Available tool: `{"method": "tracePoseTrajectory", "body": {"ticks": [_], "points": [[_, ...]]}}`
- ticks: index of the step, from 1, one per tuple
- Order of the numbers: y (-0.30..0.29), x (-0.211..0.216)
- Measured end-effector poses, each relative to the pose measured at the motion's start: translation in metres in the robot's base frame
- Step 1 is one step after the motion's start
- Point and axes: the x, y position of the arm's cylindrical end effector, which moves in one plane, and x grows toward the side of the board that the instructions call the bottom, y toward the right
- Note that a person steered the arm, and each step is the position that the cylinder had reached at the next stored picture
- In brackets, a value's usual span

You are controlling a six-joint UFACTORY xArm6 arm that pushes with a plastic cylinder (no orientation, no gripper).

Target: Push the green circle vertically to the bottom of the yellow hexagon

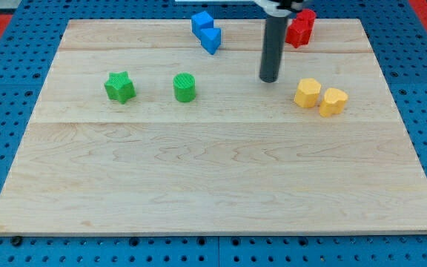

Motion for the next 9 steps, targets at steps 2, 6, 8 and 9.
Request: {"method": "tracePoseTrajectory", "body": {"ticks": [2,6,8,9], "points": [[0.051,-0.018],[0.032,-0.023],[-0.043,-0.054],[-0.049,-0.063]]}}
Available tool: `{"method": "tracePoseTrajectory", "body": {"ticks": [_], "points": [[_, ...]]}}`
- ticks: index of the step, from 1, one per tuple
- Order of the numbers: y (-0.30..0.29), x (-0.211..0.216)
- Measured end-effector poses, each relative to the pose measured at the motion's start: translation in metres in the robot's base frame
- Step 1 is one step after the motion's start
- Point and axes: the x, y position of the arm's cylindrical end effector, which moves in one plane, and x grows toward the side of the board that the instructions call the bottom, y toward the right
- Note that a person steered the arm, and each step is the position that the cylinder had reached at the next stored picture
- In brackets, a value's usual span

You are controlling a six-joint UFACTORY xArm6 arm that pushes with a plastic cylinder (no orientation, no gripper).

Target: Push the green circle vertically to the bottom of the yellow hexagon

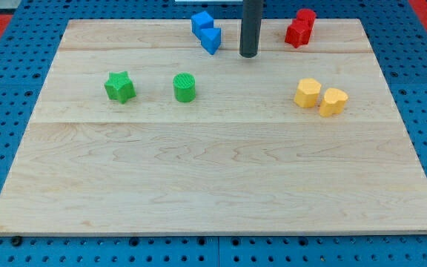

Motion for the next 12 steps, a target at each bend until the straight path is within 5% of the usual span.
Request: {"method": "tracePoseTrajectory", "body": {"ticks": [2,5,7,12], "points": [[-0.081,0.000],[-0.102,0.000],[-0.145,0.053],[-0.007,0.176]]}}
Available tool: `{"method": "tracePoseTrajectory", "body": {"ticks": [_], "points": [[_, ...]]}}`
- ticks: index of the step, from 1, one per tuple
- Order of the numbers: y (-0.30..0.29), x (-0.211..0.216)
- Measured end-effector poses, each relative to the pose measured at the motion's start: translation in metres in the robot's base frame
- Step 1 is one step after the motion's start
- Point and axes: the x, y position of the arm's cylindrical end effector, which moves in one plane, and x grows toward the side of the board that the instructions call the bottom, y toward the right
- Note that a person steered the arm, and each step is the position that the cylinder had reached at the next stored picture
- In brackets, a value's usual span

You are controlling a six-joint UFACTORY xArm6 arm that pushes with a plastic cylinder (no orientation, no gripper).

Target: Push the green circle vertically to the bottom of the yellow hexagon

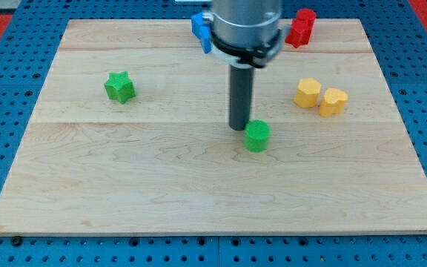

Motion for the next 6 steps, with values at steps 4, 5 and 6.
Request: {"method": "tracePoseTrajectory", "body": {"ticks": [4,5,6], "points": [[0.028,0.081],[0.069,0.089],[0.052,0.080]]}}
